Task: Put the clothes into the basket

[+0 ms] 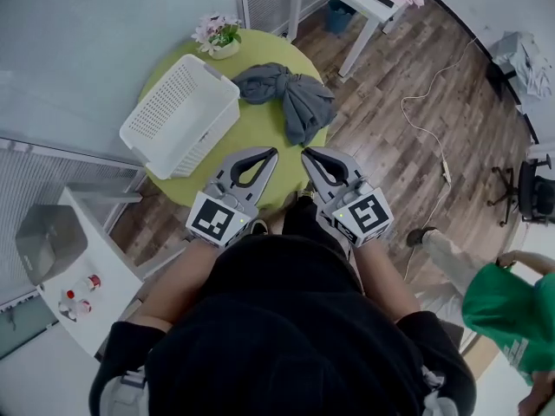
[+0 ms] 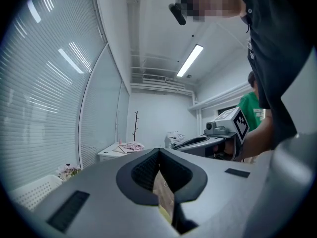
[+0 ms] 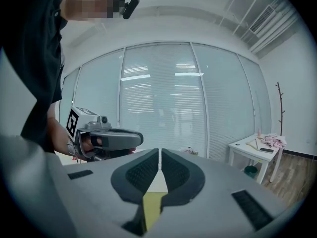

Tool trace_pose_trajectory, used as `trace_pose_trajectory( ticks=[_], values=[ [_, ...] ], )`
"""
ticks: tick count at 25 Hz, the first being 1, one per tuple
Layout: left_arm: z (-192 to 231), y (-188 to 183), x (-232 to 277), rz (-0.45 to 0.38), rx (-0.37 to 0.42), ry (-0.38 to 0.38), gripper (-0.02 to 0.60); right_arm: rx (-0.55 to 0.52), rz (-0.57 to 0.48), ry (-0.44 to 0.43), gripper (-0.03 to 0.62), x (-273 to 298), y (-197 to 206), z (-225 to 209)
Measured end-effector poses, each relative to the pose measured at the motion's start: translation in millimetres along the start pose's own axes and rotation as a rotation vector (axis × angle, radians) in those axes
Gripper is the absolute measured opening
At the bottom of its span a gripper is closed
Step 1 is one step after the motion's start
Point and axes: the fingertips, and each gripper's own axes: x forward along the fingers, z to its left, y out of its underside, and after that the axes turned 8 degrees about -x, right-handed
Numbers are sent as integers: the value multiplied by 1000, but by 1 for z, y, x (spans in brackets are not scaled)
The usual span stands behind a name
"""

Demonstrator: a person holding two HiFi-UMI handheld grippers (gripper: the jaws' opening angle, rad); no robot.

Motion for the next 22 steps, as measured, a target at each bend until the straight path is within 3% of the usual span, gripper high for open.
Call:
trace_pose_trajectory(
  ticks=[5, 9, 16, 22],
  values=[
    [23, 9, 33, 34, 23, -71, 5, 6, 41, -79, 27, 23, 20, -39],
    [50, 20, 59, 19, -33, -140, 5, 5, 98, -146, 28, 50, 40, -72],
    [101, 50, 91, 18, -63, -289, 5, -8, 294, -268, 32, 105, 103, -126],
    [135, 79, 113, 32, -101, -406, 5, -40, 511, -384, 134, 161, 177, -170]
  ],
)
